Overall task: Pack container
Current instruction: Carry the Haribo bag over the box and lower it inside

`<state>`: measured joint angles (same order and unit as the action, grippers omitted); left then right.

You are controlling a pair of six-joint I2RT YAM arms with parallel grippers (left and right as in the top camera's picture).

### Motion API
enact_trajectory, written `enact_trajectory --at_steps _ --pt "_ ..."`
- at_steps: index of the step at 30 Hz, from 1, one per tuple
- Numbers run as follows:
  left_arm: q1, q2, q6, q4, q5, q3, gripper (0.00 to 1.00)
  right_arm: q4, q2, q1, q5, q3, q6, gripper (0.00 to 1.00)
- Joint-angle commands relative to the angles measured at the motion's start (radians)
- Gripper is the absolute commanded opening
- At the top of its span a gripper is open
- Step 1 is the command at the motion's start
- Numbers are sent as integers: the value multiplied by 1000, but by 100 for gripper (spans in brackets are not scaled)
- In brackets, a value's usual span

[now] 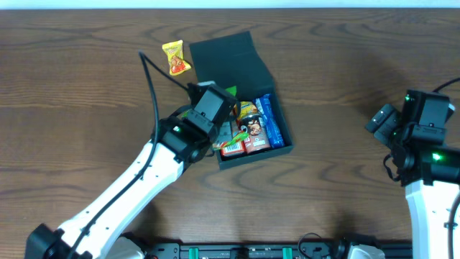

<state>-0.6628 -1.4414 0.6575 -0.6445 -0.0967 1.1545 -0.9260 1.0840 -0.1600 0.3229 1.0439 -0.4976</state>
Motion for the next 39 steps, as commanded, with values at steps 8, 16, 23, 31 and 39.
enact_trajectory --at_steps 8,16,23,31,39 --pt "2 -191 108 137 129 22 9 -2 -1 -11 17 -2 -18 99" --pt "1 -285 151 187 176 22 37 -2 -1 -11 17 -2 -18 99" --pt "2 -239 134 175 179 110 41 -2 -1 -11 17 -2 -18 99" --pt "1 -209 43 -23 85 219 45 -2 -1 -11 17 -2 -18 99" --pt "1 -213 -7 -51 57 225 16 -2 -1 -11 17 -2 -18 99"
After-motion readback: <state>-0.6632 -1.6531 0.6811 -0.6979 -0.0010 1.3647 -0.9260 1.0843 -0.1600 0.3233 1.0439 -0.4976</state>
